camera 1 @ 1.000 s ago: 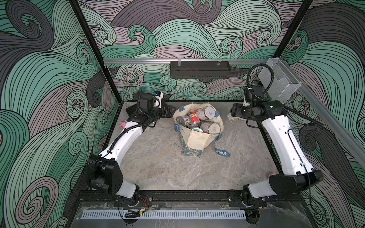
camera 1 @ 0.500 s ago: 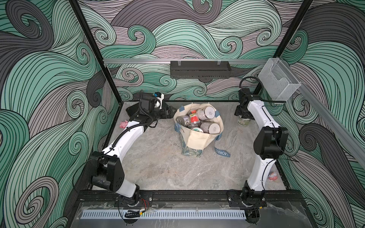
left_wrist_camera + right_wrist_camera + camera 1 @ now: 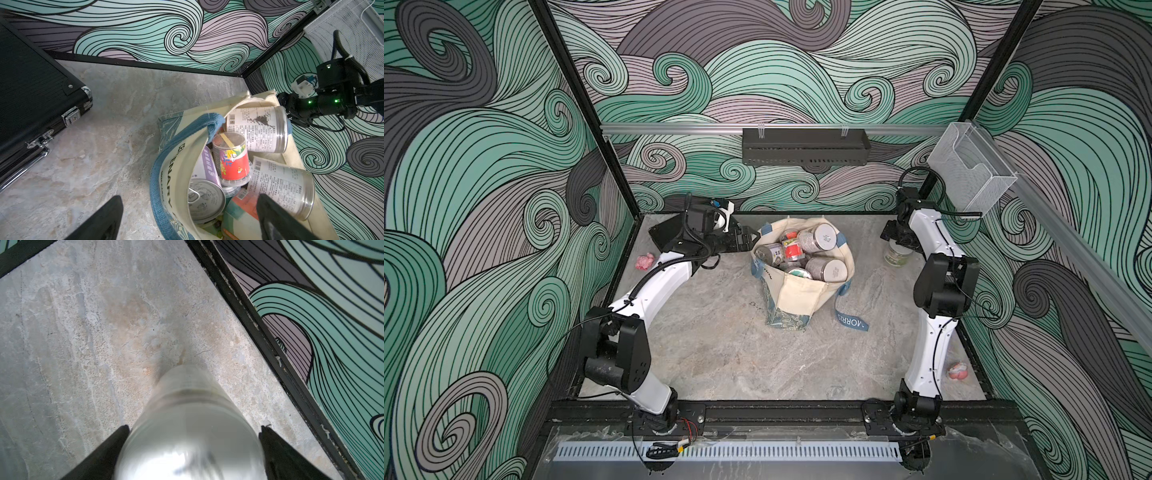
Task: Take out the seed jars from the canvas bag
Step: Place the seed jar at the center of the board.
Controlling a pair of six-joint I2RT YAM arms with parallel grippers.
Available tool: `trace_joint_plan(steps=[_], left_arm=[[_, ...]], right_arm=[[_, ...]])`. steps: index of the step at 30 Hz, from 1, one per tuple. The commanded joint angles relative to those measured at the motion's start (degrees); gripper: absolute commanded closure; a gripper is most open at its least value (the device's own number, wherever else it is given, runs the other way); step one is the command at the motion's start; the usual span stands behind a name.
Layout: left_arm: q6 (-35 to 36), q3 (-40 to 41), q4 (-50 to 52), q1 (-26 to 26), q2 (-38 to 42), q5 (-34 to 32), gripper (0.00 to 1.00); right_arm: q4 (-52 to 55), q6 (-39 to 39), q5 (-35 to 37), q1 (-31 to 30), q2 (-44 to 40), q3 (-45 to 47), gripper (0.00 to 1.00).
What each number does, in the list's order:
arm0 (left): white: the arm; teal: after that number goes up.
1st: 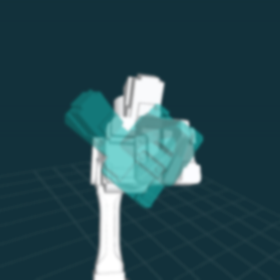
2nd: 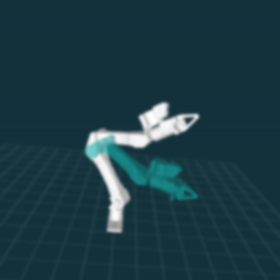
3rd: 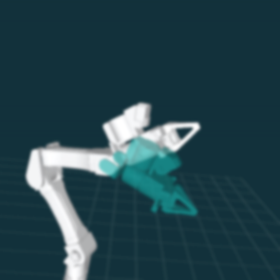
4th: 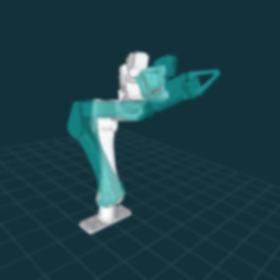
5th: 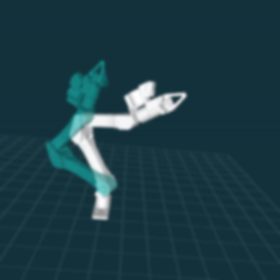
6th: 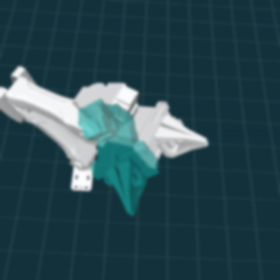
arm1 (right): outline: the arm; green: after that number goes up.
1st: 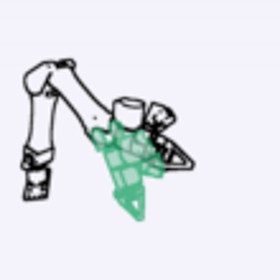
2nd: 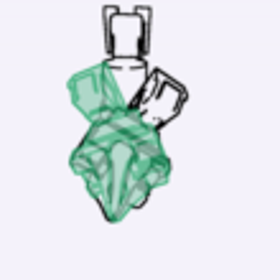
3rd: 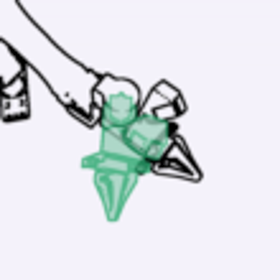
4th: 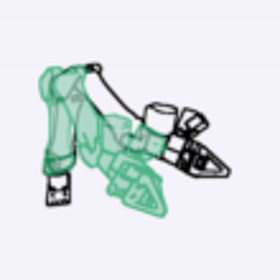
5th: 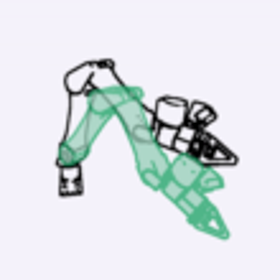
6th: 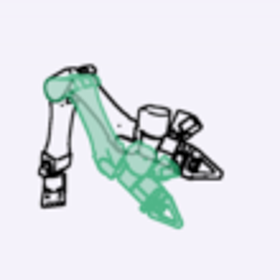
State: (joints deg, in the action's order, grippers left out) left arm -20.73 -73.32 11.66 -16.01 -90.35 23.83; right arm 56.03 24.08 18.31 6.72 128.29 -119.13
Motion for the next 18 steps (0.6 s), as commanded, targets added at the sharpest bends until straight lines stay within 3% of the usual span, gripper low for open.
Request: trace_joint_plan(steps=[1,8,18], left_arm=[[-1.1,-0.9,-1.2,-0.9,-0.7,2.0,0.01],[-0.9,-0.9,-1.1,-1.4,-1.0,2.2,0.02],[3.8,-3.3,4.5,-3.9,-1.9,-2.8,0.03]], right_arm=[[0.9,0.3,-0.7,0.0,-1.6,-1.6,0.01],[2.7,1.0,-3.7,-0.7,-9.8,3.1,0.01],[-6.1,0.8,-22.7,-8.4,-35.3,23.9,0.01]])
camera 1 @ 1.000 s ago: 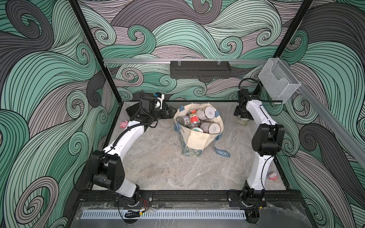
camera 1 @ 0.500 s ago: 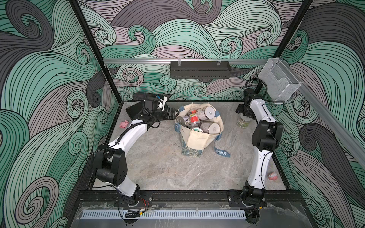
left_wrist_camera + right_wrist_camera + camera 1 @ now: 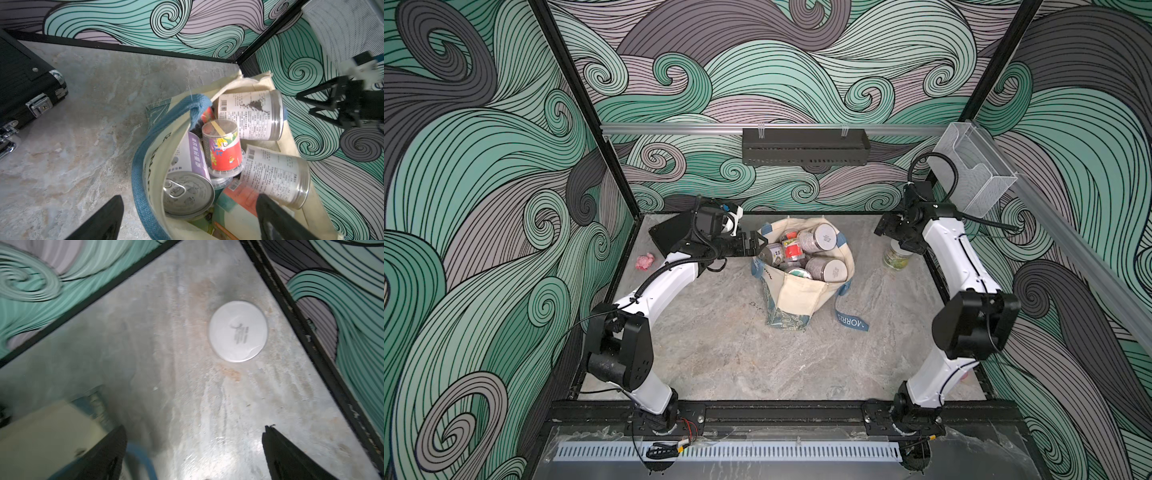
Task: Take out the seed jars from the canvas bag
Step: Place the seed jar at the center of the board, then pick up the seed jar from the canvas bag.
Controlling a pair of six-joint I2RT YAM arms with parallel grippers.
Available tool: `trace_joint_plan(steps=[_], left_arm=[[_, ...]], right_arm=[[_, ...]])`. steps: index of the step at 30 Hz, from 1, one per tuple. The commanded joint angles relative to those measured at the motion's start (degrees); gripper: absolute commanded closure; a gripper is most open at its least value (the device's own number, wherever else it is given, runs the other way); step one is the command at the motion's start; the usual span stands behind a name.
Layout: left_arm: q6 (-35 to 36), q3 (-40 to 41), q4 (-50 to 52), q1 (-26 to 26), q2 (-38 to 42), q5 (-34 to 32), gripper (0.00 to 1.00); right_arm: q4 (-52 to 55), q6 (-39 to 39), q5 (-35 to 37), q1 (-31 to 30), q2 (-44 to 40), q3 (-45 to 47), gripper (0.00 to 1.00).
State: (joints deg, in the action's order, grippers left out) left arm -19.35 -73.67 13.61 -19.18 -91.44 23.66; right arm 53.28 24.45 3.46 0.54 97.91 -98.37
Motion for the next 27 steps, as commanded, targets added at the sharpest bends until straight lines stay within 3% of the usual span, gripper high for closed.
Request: trace_joint_plan(steps=[1,7,11,27], left_arm=[[2.7,-3.2,3.2,-0.8,-1.1,-3.1,0.03],[3.4,-4.7,5.5,-0.8,-1.8,-3.6,0.03],[3.2,-4.7,5.4,-0.8,-1.9,-3.0,0.04],[2.7,-4.5,4.7,-0.8,-1.8,-2.4,0.04]], right_arm=[[-2.9,0.2,-8.1,-3.4,-6.5,3.3,0.01],[-6.3,0.6,-15.2,-11.6,-14.4,7.6,0.01],[-10.5,3.1,-20.4,-13.9,-14.2,10.1,0.01],[-14.7,7.2,-17.7,-16.1,-1.5,7.2,0.01]])
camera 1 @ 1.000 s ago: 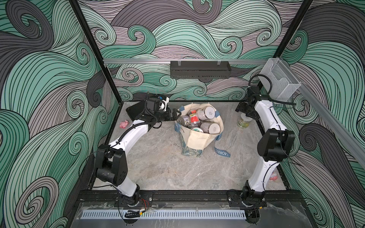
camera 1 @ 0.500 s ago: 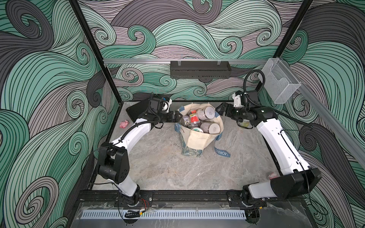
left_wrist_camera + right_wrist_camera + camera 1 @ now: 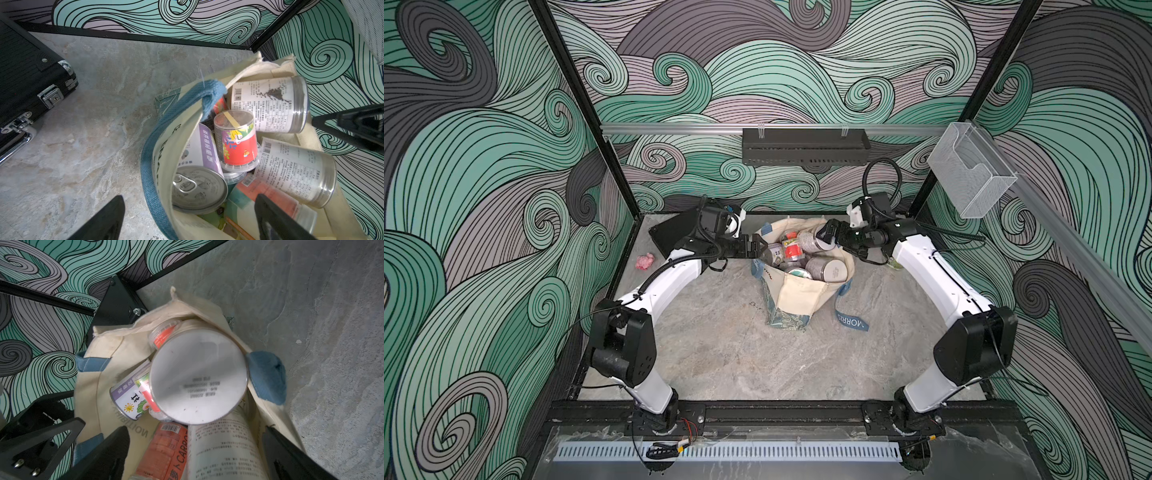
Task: Take out the seed jars from the canvas bag
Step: Pick up the seed jar from the canvas bag.
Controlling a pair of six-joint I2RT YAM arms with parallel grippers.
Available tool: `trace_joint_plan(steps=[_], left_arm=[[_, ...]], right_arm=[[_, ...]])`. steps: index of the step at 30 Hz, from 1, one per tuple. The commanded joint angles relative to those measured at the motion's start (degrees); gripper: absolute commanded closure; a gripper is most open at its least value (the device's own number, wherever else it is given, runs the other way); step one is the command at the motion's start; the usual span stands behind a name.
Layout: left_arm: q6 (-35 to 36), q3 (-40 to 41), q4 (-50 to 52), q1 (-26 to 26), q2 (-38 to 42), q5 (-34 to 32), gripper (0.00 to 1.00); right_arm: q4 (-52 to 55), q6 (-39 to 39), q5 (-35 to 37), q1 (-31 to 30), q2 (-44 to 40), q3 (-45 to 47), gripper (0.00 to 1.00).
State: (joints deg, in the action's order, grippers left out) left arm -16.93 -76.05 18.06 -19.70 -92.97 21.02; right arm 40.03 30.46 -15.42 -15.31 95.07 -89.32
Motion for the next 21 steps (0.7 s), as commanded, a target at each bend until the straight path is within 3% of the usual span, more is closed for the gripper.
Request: trace_joint_plan(steps=[1,21], left_arm=[[0.2,-2.2,0.2,-0.3,-0.3,0.3,0.04],[-0.4,-2.3,-0.2,-0.2,-0.3,1.3,0.05]], right_arm=[[-1.8,1.5,1.5,-0.3,1.8,-1.9,0.01],[-9.4,8.7,5.2,-2.7,10.2,-5.5,0.04]])
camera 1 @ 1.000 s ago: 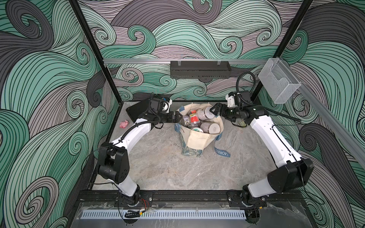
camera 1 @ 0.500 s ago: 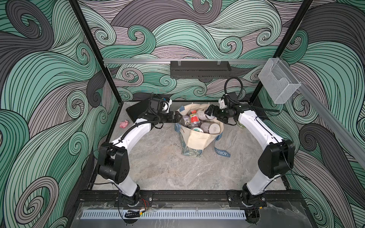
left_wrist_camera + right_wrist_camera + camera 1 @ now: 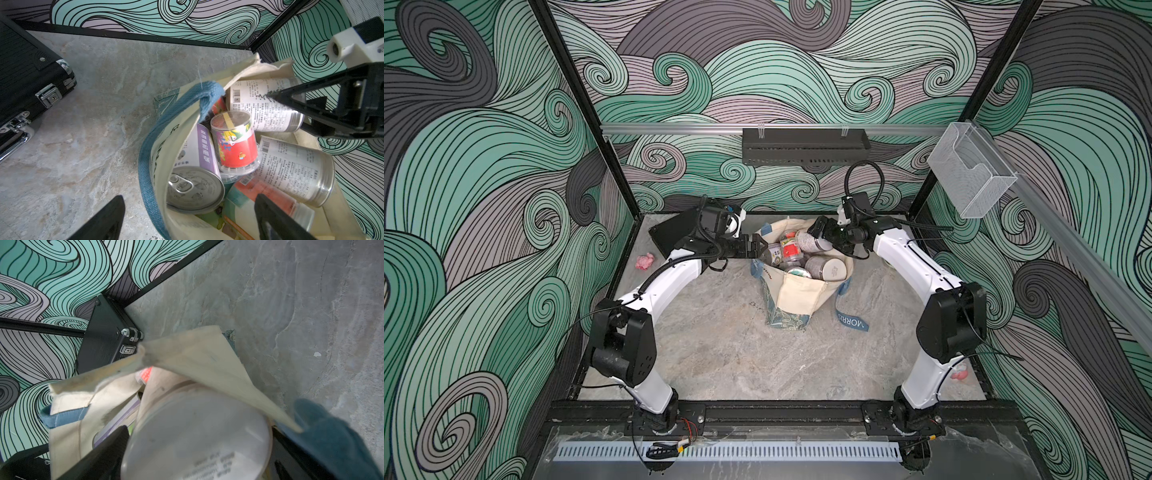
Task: Take out the seed jars from the canvas bag
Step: Pick up the seed jar from the canvas bag.
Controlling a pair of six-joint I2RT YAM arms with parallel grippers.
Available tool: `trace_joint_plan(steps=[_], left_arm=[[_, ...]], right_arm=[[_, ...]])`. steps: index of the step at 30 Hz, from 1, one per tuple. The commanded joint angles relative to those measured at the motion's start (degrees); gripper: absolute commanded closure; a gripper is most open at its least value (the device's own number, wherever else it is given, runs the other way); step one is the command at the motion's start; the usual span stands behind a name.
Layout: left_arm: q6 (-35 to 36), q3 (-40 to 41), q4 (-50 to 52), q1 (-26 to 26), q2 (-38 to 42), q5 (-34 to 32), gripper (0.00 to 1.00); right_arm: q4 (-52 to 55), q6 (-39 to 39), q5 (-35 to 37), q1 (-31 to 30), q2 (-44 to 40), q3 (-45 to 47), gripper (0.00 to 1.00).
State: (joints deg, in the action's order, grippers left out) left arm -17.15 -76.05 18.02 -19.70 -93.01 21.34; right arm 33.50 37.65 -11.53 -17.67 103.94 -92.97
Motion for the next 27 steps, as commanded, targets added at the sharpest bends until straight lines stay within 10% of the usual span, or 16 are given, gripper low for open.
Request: trace_joint_plan(steps=[1,27], left_arm=[[-0.3,-2.2,-0.2,-0.2,-0.2,1.1,0.05],[0.0,-2.1,-0.2,-0.2,0.3,0.8,0.05]], right_arm=[[-3.1,1.9,1.0,-0.3,1.6,-2.0,0.05],[-0.9,-3.0,5.0,-1.0,-12.7,0.9,0.21]])
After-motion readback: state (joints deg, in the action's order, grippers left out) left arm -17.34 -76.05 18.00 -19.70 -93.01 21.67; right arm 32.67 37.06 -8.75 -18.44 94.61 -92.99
